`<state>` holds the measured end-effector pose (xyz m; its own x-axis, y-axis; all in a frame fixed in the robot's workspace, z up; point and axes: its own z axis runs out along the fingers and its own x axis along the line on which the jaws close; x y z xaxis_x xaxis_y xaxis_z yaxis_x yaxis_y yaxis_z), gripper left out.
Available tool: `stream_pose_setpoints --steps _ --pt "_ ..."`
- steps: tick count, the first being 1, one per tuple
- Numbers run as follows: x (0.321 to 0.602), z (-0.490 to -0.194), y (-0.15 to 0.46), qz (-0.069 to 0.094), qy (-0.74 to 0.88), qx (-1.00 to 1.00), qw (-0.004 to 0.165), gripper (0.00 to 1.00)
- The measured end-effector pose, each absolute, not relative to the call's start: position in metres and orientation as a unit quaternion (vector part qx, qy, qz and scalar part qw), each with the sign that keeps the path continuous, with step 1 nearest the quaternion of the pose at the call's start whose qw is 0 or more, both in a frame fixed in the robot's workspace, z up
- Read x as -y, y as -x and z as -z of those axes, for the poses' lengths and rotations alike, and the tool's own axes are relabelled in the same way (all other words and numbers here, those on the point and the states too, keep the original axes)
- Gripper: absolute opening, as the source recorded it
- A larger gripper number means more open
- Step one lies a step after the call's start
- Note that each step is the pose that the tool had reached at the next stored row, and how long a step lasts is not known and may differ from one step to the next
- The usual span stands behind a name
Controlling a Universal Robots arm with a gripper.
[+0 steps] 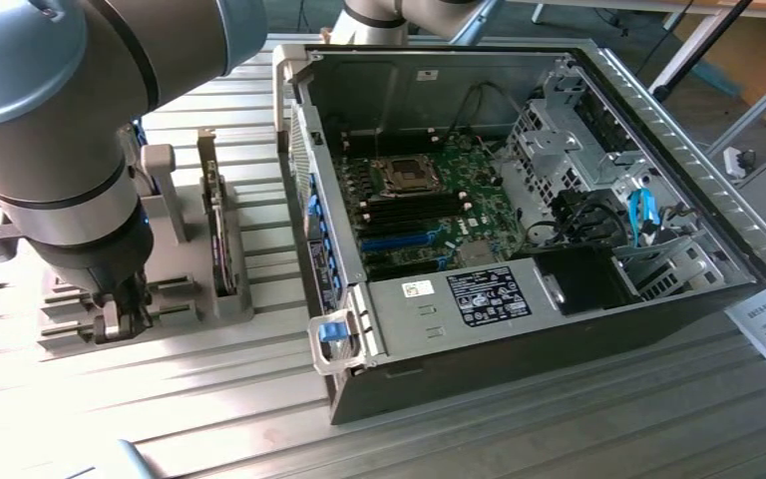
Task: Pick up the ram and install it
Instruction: 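Pick up the ram and move it above insertion slot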
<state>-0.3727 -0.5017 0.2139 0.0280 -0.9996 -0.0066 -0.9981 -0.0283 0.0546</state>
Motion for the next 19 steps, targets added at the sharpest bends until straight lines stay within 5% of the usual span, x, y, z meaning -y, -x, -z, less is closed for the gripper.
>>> stream_pose_setpoints --steps 16,19 --pt "0.5011 -0.2121 0.3726 0.021 -0.717 0.697 0.017 0.31" --pt "0.5011 -0.2123 0.3726 0.021 -0.717 0.697 0.017 0.23"
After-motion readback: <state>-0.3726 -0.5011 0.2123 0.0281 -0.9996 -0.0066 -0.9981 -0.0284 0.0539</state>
